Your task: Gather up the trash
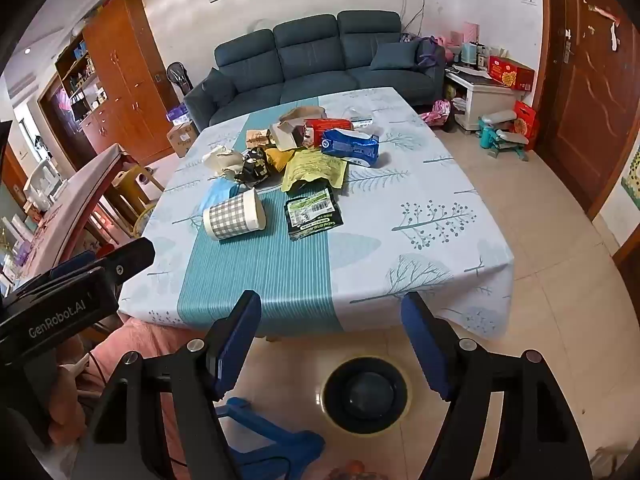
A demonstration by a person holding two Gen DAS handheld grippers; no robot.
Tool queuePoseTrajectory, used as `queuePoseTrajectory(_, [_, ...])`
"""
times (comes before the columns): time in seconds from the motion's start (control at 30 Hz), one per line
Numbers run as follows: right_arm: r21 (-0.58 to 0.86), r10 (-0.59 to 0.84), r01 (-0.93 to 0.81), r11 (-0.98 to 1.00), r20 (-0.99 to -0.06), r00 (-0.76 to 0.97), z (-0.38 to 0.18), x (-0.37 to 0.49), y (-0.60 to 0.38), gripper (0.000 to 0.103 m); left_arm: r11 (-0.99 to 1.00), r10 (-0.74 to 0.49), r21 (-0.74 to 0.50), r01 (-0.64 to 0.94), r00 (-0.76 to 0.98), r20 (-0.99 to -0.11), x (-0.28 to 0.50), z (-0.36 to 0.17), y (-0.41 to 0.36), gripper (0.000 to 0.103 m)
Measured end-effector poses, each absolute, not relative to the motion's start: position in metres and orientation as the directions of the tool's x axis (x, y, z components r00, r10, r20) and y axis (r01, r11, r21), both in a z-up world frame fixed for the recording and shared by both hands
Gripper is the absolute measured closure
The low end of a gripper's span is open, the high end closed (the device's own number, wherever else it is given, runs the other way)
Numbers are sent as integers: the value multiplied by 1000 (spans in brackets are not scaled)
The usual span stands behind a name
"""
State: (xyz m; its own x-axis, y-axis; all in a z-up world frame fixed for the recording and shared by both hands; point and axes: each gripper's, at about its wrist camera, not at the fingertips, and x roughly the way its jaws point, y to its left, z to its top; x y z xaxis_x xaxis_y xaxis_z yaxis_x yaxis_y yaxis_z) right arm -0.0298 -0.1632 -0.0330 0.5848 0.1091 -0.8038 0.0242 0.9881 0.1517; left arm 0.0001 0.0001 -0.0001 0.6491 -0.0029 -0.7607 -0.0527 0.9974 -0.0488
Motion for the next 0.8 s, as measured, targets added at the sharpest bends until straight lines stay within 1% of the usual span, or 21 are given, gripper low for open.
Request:
queuePoseTrajectory(0.57, [153,110,24,988,-800,590,-34,-27,-158,29,997,-14,-58,-46,644,-765,0,1,1,11])
queuePoseTrajectory(0.8, [149,107,24,988,-805,584,-36,-26,-157,29,998,-19,-54,-38,616,-787,1,-4,0,11])
